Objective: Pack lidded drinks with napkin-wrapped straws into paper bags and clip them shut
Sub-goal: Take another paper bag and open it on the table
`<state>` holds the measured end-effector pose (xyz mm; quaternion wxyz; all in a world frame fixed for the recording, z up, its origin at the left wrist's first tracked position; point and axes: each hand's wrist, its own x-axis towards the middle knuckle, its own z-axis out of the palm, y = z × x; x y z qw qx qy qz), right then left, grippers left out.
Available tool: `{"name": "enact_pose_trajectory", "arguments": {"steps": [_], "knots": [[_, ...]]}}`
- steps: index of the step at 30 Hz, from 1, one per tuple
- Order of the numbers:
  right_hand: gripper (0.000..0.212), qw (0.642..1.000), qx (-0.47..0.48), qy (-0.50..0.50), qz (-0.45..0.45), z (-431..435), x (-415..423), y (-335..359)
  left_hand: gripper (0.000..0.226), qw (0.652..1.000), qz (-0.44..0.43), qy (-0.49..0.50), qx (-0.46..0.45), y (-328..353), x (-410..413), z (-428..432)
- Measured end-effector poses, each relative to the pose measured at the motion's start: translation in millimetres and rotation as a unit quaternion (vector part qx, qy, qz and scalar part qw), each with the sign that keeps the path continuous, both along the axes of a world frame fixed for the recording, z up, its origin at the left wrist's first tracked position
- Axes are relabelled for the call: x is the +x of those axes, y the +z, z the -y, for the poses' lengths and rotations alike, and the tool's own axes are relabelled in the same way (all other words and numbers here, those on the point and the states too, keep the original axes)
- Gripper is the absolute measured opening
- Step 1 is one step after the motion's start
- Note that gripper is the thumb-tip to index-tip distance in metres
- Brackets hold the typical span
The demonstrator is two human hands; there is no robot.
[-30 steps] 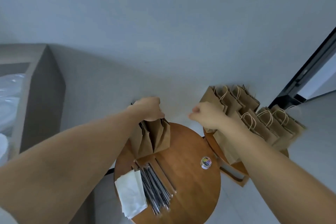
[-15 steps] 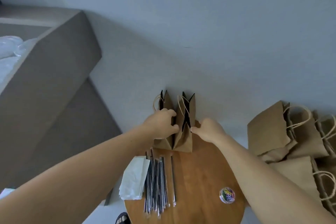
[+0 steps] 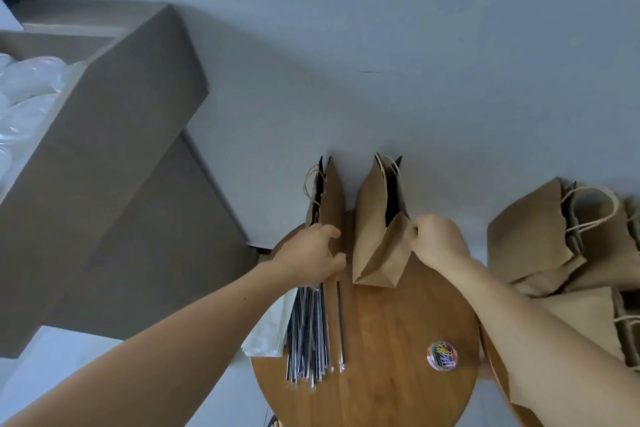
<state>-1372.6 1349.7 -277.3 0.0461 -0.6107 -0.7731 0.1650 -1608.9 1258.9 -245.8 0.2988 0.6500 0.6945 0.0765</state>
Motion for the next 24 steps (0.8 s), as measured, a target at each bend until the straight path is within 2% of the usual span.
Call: {"name": "enact_pose_trajectory", "arguments": {"steps": [5, 8, 11, 19, 21, 24], "knots": [[0.035, 0.999, 0.038, 0.004, 0.012, 74.8, 27.1, 32.9, 0.056, 0.998, 0.032, -0.049, -0.01, -9.2, 11.6, 27.9], [0.022, 0.999, 0.043, -0.028, 0.009, 127.0, 36.2, 27.5, 0.051, 0.995, 0.042, -0.089, -0.017, -17.6, 24.0, 45.6], [0.018, 0.998, 0.051, -0.046, 0.002, 173.6, 41.5, 13.2, 0.048, 0.99, 0.049, -0.126, -0.039, -26.3, 39.7, 59.2], [0.023, 0.994, 0.057, -0.05, 0.076, 257.7, 40.4, -20.4, 0.07, 0.983, 0.063, -0.11, -0.132, -63.8, 75.1, 105.2], [0.018, 0.995, 0.021, -0.039, 0.092, 271.5, 41.9, -32.1, 0.08, 0.982, 0.065, -0.075, -0.161, -68.2, 85.6, 114.9], [0.034, 0.995, -0.08, -0.037, 0.04, 284.7, 54.4, -45.0, 0.086, 0.979, 0.06, -0.034, -0.194, -75.4, 100.4, 130.7]]}}
